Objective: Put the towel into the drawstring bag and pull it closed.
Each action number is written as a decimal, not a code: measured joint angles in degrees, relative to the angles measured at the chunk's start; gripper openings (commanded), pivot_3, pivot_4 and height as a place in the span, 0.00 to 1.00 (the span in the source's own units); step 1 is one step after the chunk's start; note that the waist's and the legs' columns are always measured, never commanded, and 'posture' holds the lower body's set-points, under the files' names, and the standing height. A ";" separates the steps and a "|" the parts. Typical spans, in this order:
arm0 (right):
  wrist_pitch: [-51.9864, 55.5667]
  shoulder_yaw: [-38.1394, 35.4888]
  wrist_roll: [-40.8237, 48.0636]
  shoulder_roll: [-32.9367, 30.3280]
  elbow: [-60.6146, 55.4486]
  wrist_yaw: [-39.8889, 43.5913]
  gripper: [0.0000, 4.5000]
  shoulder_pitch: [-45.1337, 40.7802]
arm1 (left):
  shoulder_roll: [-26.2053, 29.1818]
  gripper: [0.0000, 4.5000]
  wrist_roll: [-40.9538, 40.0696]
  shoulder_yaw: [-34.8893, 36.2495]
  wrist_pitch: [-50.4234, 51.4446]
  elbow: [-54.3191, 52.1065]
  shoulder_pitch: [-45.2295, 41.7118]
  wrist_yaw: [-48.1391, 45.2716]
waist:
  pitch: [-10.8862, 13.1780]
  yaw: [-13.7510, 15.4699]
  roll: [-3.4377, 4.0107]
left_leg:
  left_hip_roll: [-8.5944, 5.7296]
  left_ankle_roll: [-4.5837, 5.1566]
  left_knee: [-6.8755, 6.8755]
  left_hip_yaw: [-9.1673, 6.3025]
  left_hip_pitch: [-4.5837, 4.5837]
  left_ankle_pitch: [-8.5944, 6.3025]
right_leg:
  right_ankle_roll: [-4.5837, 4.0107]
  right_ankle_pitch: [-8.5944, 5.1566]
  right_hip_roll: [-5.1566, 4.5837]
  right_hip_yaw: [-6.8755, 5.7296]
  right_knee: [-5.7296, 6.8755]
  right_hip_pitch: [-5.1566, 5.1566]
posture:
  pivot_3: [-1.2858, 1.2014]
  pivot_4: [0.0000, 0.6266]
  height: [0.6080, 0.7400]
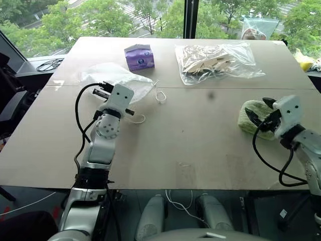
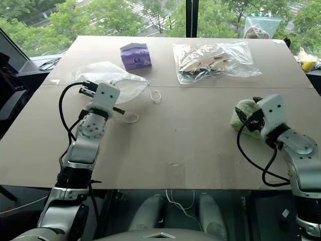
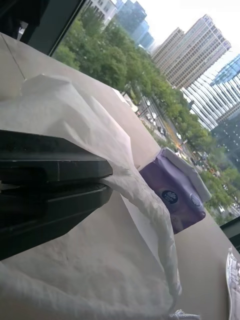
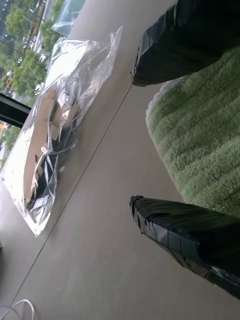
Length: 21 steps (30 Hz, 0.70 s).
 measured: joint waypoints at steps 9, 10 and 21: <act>-0.33 12.03 -11.68 -2.81 1.74 -0.26 0.99 2.35 | -1.07 0.00 -4.90 1.24 7.40 -2.83 -4.17 -3.38 | 0.00 -0.14 -0.03 | -0.03 0.00 0.13 0.05 -0.01 0.00 | 0.18 -0.10 -0.03 0.02 -0.01 0.02 | 0.52 0.24 1.00; -0.92 12.26 -13.26 -2.67 3.78 -1.48 0.99 1.53 | -1.34 0.00 -5.05 1.22 7.56 -2.83 -4.15 -3.47 | 0.00 -0.11 -0.02 | -0.04 0.00 0.14 0.06 -0.01 0.00 | 0.17 -0.09 -0.03 0.02 -0.01 0.02 | 0.52 0.24 1.00; -7.30 11.17 -24.87 0.84 21.96 -13.11 0.99 -7.01 | -1.56 0.00 -5.98 0.93 7.46 -2.82 -3.92 -3.59 | 0.00 -0.18 -0.05 | -0.03 0.00 0.10 0.02 0.00 0.01 | -0.04 0.04 -0.01 0.03 0.00 0.03 | 0.52 0.24 1.00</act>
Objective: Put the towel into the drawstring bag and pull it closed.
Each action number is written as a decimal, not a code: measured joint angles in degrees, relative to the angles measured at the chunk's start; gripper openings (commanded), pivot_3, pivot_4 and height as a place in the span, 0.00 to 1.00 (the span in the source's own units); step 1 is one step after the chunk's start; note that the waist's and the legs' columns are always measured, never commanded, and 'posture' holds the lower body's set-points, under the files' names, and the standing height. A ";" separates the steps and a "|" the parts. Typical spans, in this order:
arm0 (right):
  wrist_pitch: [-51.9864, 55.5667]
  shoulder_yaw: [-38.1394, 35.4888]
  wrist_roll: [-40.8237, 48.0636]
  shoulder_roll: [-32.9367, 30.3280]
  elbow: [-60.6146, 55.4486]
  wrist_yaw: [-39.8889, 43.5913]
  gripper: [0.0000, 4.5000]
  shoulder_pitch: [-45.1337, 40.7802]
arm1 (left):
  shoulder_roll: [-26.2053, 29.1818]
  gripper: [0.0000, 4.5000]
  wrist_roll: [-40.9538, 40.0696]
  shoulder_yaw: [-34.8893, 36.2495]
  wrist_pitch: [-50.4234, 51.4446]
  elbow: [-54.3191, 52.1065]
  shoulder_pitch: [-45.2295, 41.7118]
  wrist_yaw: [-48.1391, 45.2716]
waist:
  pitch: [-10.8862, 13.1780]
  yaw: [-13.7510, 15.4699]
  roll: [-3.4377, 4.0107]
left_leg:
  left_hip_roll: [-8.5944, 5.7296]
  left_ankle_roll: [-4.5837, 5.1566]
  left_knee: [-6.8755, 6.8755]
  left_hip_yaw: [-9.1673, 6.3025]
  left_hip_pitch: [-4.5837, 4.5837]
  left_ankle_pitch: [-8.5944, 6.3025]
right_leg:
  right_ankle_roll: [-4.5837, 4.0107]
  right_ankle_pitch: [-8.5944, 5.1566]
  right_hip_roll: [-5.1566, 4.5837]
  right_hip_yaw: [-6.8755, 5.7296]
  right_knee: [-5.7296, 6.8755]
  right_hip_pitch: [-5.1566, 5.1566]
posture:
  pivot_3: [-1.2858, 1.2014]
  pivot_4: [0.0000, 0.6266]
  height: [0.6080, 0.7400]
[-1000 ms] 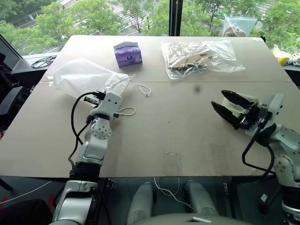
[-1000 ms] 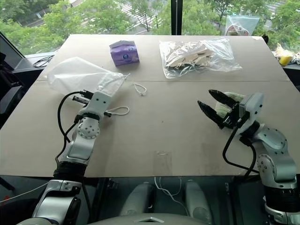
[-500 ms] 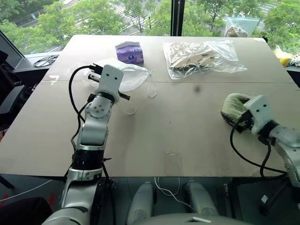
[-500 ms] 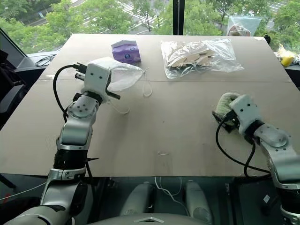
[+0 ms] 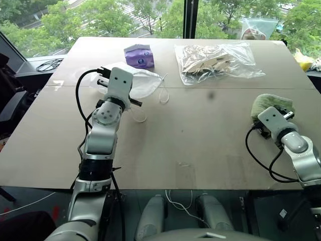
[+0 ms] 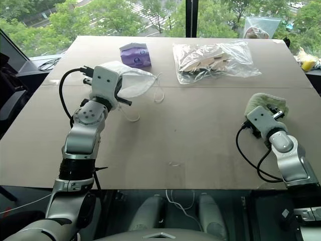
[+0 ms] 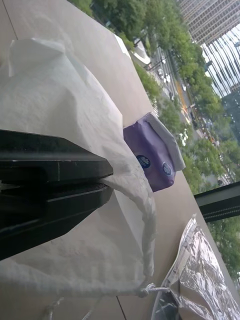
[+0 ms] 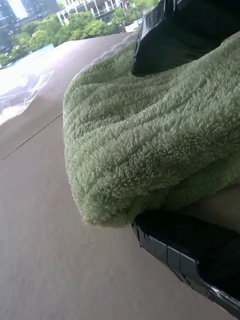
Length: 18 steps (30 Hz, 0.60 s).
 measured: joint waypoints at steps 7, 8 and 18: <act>10.64 -9.60 11.00 8.49 7.19 -0.01 0.88 -7.69 | -0.10 0.00 -0.65 -0.10 -0.83 0.35 0.00 -0.33 | -0.03 -0.65 -0.05 | 0.00 0.00 0.19 0.01 0.10 0.06 | 0.14 0.13 0.02 0.02 0.00 0.16 | 0.52 0.24 1.00; 12.24 -10.63 12.89 8.67 9.13 0.64 0.82 -9.27 | -0.16 0.00 -0.96 -0.11 -1.26 0.56 -0.01 -0.40 | -0.04 -0.69 -0.06 | 0.00 0.02 0.20 0.00 0.12 0.07 | 0.17 0.12 0.02 0.02 0.00 0.19 | 0.52 0.24 1.00; 13.51 -16.09 17.81 8.91 14.46 0.33 0.01 -13.36 | -2.95 0.00 -6.39 1.70 -2.10 1.49 -0.64 -2.44 | -0.05 -1.08 -0.08 | 0.00 0.02 0.09 -0.03 0.06 0.07 | 0.02 0.22 0.03 0.01 -0.08 0.17 | 0.52 0.24 1.00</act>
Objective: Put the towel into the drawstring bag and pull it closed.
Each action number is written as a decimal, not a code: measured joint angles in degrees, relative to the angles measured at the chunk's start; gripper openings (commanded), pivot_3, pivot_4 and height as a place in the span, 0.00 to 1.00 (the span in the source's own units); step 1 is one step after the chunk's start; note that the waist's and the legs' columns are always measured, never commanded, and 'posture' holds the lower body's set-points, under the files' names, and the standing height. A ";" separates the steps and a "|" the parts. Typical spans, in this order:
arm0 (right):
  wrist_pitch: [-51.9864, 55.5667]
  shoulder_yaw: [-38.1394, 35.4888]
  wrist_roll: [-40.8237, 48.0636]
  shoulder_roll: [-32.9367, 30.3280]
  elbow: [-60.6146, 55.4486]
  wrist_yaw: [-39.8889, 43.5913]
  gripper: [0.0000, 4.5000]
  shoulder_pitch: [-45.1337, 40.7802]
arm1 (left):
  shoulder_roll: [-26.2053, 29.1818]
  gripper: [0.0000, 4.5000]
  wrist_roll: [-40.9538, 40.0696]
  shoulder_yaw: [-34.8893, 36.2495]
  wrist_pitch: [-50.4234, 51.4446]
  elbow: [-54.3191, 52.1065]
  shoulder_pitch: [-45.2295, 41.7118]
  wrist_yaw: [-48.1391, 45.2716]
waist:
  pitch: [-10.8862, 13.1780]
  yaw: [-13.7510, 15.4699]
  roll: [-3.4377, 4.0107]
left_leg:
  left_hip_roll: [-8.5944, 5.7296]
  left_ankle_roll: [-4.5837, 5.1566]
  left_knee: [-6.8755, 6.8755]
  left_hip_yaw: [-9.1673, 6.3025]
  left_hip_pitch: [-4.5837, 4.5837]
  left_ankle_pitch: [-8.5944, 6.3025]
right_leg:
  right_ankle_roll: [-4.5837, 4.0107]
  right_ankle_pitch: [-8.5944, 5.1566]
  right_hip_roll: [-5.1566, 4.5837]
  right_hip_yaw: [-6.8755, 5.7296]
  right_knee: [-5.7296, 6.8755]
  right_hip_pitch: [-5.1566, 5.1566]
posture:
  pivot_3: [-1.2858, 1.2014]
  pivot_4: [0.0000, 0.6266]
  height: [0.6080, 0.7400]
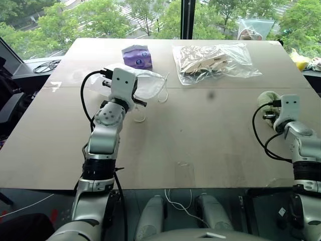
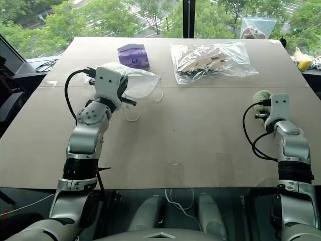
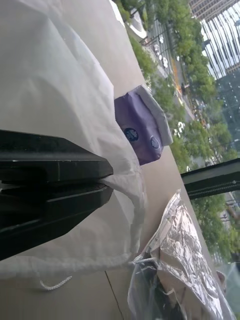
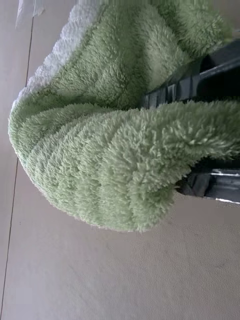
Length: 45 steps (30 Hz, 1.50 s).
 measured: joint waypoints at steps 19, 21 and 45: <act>-3.40 29.32 -2.39 4.71 -44.47 6.10 0.01 1.63 | -3.09 0.00 -31.70 12.83 26.10 2.89 -10.31 -6.70 | 0.04 -0.08 0.04 | -0.01 -0.03 -0.10 -0.13 -0.15 0.00 | 0.20 -0.13 0.01 -0.09 0.01 -0.21 | 0.52 0.24 1.00; -6.14 33.23 -7.47 4.39 -43.78 5.81 0.01 1.61 | -3.35 0.00 -33.48 13.33 28.09 3.06 -10.29 -6.60 | 0.04 0.13 0.02 | -0.03 -0.03 -0.04 -0.13 -0.17 0.01 | 0.20 -0.13 -0.02 -0.09 0.00 -0.20 | 0.52 0.24 1.00; 16.14 16.58 4.18 36.92 -32.62 0.96 0.01 -3.99 | -8.54 0.00 -42.15 11.63 35.17 -4.65 -5.69 -2.52 | 0.06 0.00 0.00 | 0.03 -0.15 -0.17 -0.30 -0.15 0.08 | -0.04 0.01 0.03 -0.22 0.03 -0.21 | 0.52 0.24 1.00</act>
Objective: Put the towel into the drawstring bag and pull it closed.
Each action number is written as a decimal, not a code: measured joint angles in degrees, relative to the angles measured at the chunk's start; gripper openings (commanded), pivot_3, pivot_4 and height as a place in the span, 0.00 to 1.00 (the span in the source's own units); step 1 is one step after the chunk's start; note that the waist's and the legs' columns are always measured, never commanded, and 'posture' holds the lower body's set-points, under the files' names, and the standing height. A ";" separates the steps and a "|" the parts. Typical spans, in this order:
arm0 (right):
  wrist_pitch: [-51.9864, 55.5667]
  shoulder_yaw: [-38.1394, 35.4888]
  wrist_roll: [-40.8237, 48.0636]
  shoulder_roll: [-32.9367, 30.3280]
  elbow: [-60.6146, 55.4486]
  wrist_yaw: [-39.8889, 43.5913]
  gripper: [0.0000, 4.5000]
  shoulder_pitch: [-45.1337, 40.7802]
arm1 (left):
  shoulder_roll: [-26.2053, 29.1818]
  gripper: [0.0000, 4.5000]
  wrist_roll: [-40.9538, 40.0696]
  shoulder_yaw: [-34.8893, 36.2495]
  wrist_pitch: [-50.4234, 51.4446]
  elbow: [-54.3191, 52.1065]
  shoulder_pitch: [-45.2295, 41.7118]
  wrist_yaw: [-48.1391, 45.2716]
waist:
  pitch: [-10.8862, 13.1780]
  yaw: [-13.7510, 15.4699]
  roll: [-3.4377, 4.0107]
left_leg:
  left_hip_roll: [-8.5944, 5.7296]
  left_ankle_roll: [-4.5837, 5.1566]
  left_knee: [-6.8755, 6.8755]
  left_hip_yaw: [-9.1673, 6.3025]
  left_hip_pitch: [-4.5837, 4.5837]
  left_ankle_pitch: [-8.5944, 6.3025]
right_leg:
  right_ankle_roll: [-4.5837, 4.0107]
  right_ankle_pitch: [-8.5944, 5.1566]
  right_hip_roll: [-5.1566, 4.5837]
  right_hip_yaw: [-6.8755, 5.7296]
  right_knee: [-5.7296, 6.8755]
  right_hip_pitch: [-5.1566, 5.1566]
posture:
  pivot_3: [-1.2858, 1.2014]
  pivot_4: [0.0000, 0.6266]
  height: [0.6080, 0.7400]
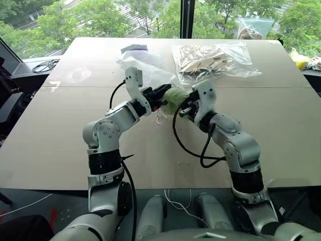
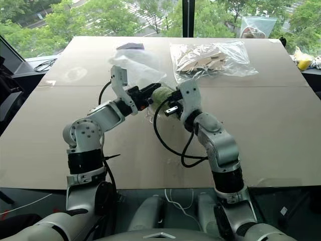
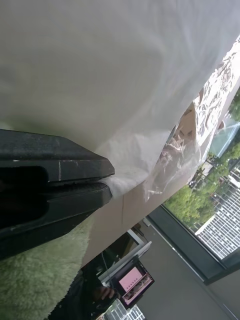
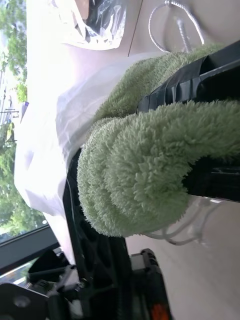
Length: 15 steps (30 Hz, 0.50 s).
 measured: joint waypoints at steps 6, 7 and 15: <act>2.50 -5.57 6.93 0.10 2.94 -4.07 0.01 -0.20 | -2.48 0.00 -3.18 0.12 1.66 -0.52 0.88 1.05 | 0.00 -0.18 0.01 | -0.02 0.00 -0.08 0.01 -0.04 0.00 | -0.01 -0.01 -0.02 -0.01 -0.06 -0.02 | 0.52 0.24 1.00; 2.60 -5.58 7.17 0.10 3.06 -4.07 0.01 -0.20 | -2.65 0.00 -3.34 0.13 1.69 -0.66 0.89 1.11 | 0.00 -0.20 0.01 | -0.02 0.00 -0.08 0.01 -0.04 0.00 | -0.01 -0.01 -0.02 -0.02 -0.06 -0.02 | 0.52 0.24 1.00; 9.03 -9.77 23.04 0.31 3.25 -7.07 0.01 -0.04 | -5.54 0.00 -12.34 1.68 2.51 -4.74 2.67 2.96 | 0.01 -0.25 0.01 | 0.01 0.01 -0.10 0.02 -0.04 0.00 | -0.02 -0.03 0.01 -0.01 -0.06 -0.02 | 0.52 0.24 1.00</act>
